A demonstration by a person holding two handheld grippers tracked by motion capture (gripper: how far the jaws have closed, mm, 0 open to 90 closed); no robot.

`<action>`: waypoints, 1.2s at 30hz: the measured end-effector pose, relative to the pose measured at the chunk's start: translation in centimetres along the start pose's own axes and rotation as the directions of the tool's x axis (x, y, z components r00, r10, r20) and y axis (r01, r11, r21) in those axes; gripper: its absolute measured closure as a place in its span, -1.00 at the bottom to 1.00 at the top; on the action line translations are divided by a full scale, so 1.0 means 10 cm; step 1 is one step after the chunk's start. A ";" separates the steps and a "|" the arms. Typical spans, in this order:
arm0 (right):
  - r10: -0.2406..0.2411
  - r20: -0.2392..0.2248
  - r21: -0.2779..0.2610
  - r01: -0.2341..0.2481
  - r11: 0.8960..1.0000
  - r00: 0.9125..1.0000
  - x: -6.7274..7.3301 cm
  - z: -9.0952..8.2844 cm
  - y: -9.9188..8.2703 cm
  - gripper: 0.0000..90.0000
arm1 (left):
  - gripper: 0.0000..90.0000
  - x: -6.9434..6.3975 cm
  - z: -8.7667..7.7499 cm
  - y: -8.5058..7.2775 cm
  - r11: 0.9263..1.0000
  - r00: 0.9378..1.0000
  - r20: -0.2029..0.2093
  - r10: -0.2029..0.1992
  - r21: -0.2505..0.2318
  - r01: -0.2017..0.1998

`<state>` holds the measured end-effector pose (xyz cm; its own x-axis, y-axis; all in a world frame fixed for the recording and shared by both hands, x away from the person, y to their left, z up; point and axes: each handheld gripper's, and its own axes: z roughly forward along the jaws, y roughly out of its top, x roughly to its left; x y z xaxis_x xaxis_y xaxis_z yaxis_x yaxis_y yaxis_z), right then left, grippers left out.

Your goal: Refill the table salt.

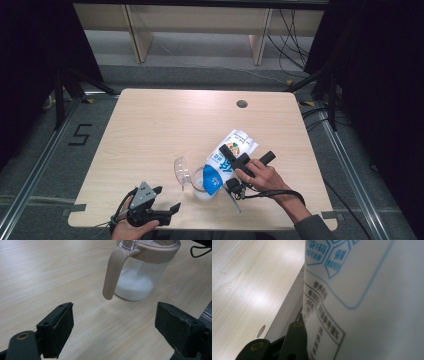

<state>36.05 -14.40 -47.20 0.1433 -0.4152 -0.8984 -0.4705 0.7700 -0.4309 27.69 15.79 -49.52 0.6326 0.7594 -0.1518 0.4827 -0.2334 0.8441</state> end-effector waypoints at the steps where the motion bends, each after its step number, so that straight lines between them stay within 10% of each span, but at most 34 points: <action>1: -0.012 0.009 -0.006 0.012 1.000 1.000 -0.01 0.00 0.00 0.56 | -0.67 0.00 0.00 0.00 1.000 1.000 0.000 0.001 0.001 -0.001; 36: -0.010 0.004 -0.004 0.010 1.000 1.000 0.00 0.01 0.01 0.60 | -0.67 0.00 0.00 0.00 1.000 1.000 0.000 -0.001 0.000 0.001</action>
<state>36.09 -14.29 -47.23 0.1515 -0.4212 -0.8942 -0.4727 0.7636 -0.4398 27.69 15.78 -49.52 0.6321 0.7598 -0.1521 0.4831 -0.2329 0.8440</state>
